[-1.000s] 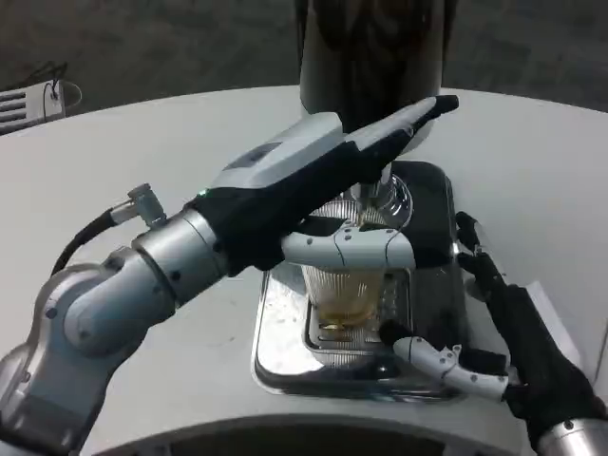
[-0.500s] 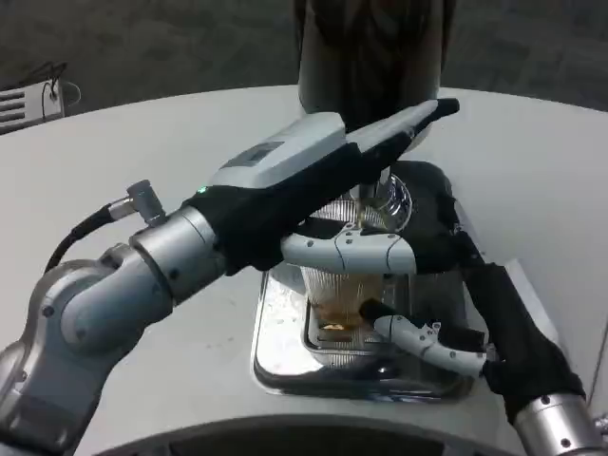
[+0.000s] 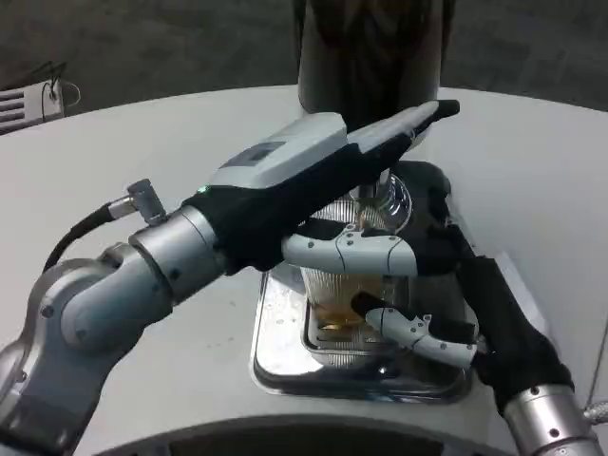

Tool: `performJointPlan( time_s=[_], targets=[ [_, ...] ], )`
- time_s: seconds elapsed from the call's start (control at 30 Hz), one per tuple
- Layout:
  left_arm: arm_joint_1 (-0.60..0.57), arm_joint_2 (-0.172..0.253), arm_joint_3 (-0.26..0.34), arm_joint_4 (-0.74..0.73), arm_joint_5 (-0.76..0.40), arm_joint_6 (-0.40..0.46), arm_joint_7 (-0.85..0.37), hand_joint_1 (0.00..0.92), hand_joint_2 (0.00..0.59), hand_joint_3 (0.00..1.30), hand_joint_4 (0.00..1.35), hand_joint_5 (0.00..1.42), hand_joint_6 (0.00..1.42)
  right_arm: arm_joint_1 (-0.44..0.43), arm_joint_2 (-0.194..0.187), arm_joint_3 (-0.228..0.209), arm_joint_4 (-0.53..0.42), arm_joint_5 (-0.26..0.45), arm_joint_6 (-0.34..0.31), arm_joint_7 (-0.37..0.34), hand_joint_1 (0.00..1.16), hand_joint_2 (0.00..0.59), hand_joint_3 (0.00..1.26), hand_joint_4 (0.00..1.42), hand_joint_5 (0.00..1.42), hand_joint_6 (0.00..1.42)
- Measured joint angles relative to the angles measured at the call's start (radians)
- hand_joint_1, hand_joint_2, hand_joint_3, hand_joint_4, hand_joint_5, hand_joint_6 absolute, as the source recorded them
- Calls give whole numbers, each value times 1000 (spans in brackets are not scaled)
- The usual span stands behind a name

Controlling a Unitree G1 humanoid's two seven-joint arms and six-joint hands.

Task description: Grasp the cup under the faucet to collect the drink, then remove the cup.

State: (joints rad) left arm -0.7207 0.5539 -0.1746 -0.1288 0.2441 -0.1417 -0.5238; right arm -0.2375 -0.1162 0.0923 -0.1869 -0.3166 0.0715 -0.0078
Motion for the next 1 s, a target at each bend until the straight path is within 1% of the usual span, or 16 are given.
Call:
performJointPlan(
  time_s=[0.2,0.33,0.4,0.63,0.9,1.0],
  targets=[
    [0,1,4,-2,2,0,0,0,48,18,0,23,140,-11,6,6,24,5,-1,-2,813,214,0,1,72,96],
    [6,1,23,-9,-3,2,0,0,54,28,0,35,140,-22,7,6,32,12,-6,-3,811,216,0,2,72,96],
    [18,1,40,-17,-5,2,1,0,64,29,0,37,148,-25,7,6,36,14,-10,-3,810,217,0,2,72,96],
    [68,-9,88,-47,-20,2,25,0,68,38,0,48,164,-27,6,4,46,22,-15,-5,808,218,0,2,72,96],
    [140,-37,154,-101,-62,-18,78,0,72,49,0,72,182,-30,6,4,56,25,-17,-6,808,218,0,2,73,96],
    [152,-39,169,-118,-77,-19,89,0,72,49,0,74,184,-30,6,4,56,25,-17,-6,807,218,0,2,74,96]
  ],
)
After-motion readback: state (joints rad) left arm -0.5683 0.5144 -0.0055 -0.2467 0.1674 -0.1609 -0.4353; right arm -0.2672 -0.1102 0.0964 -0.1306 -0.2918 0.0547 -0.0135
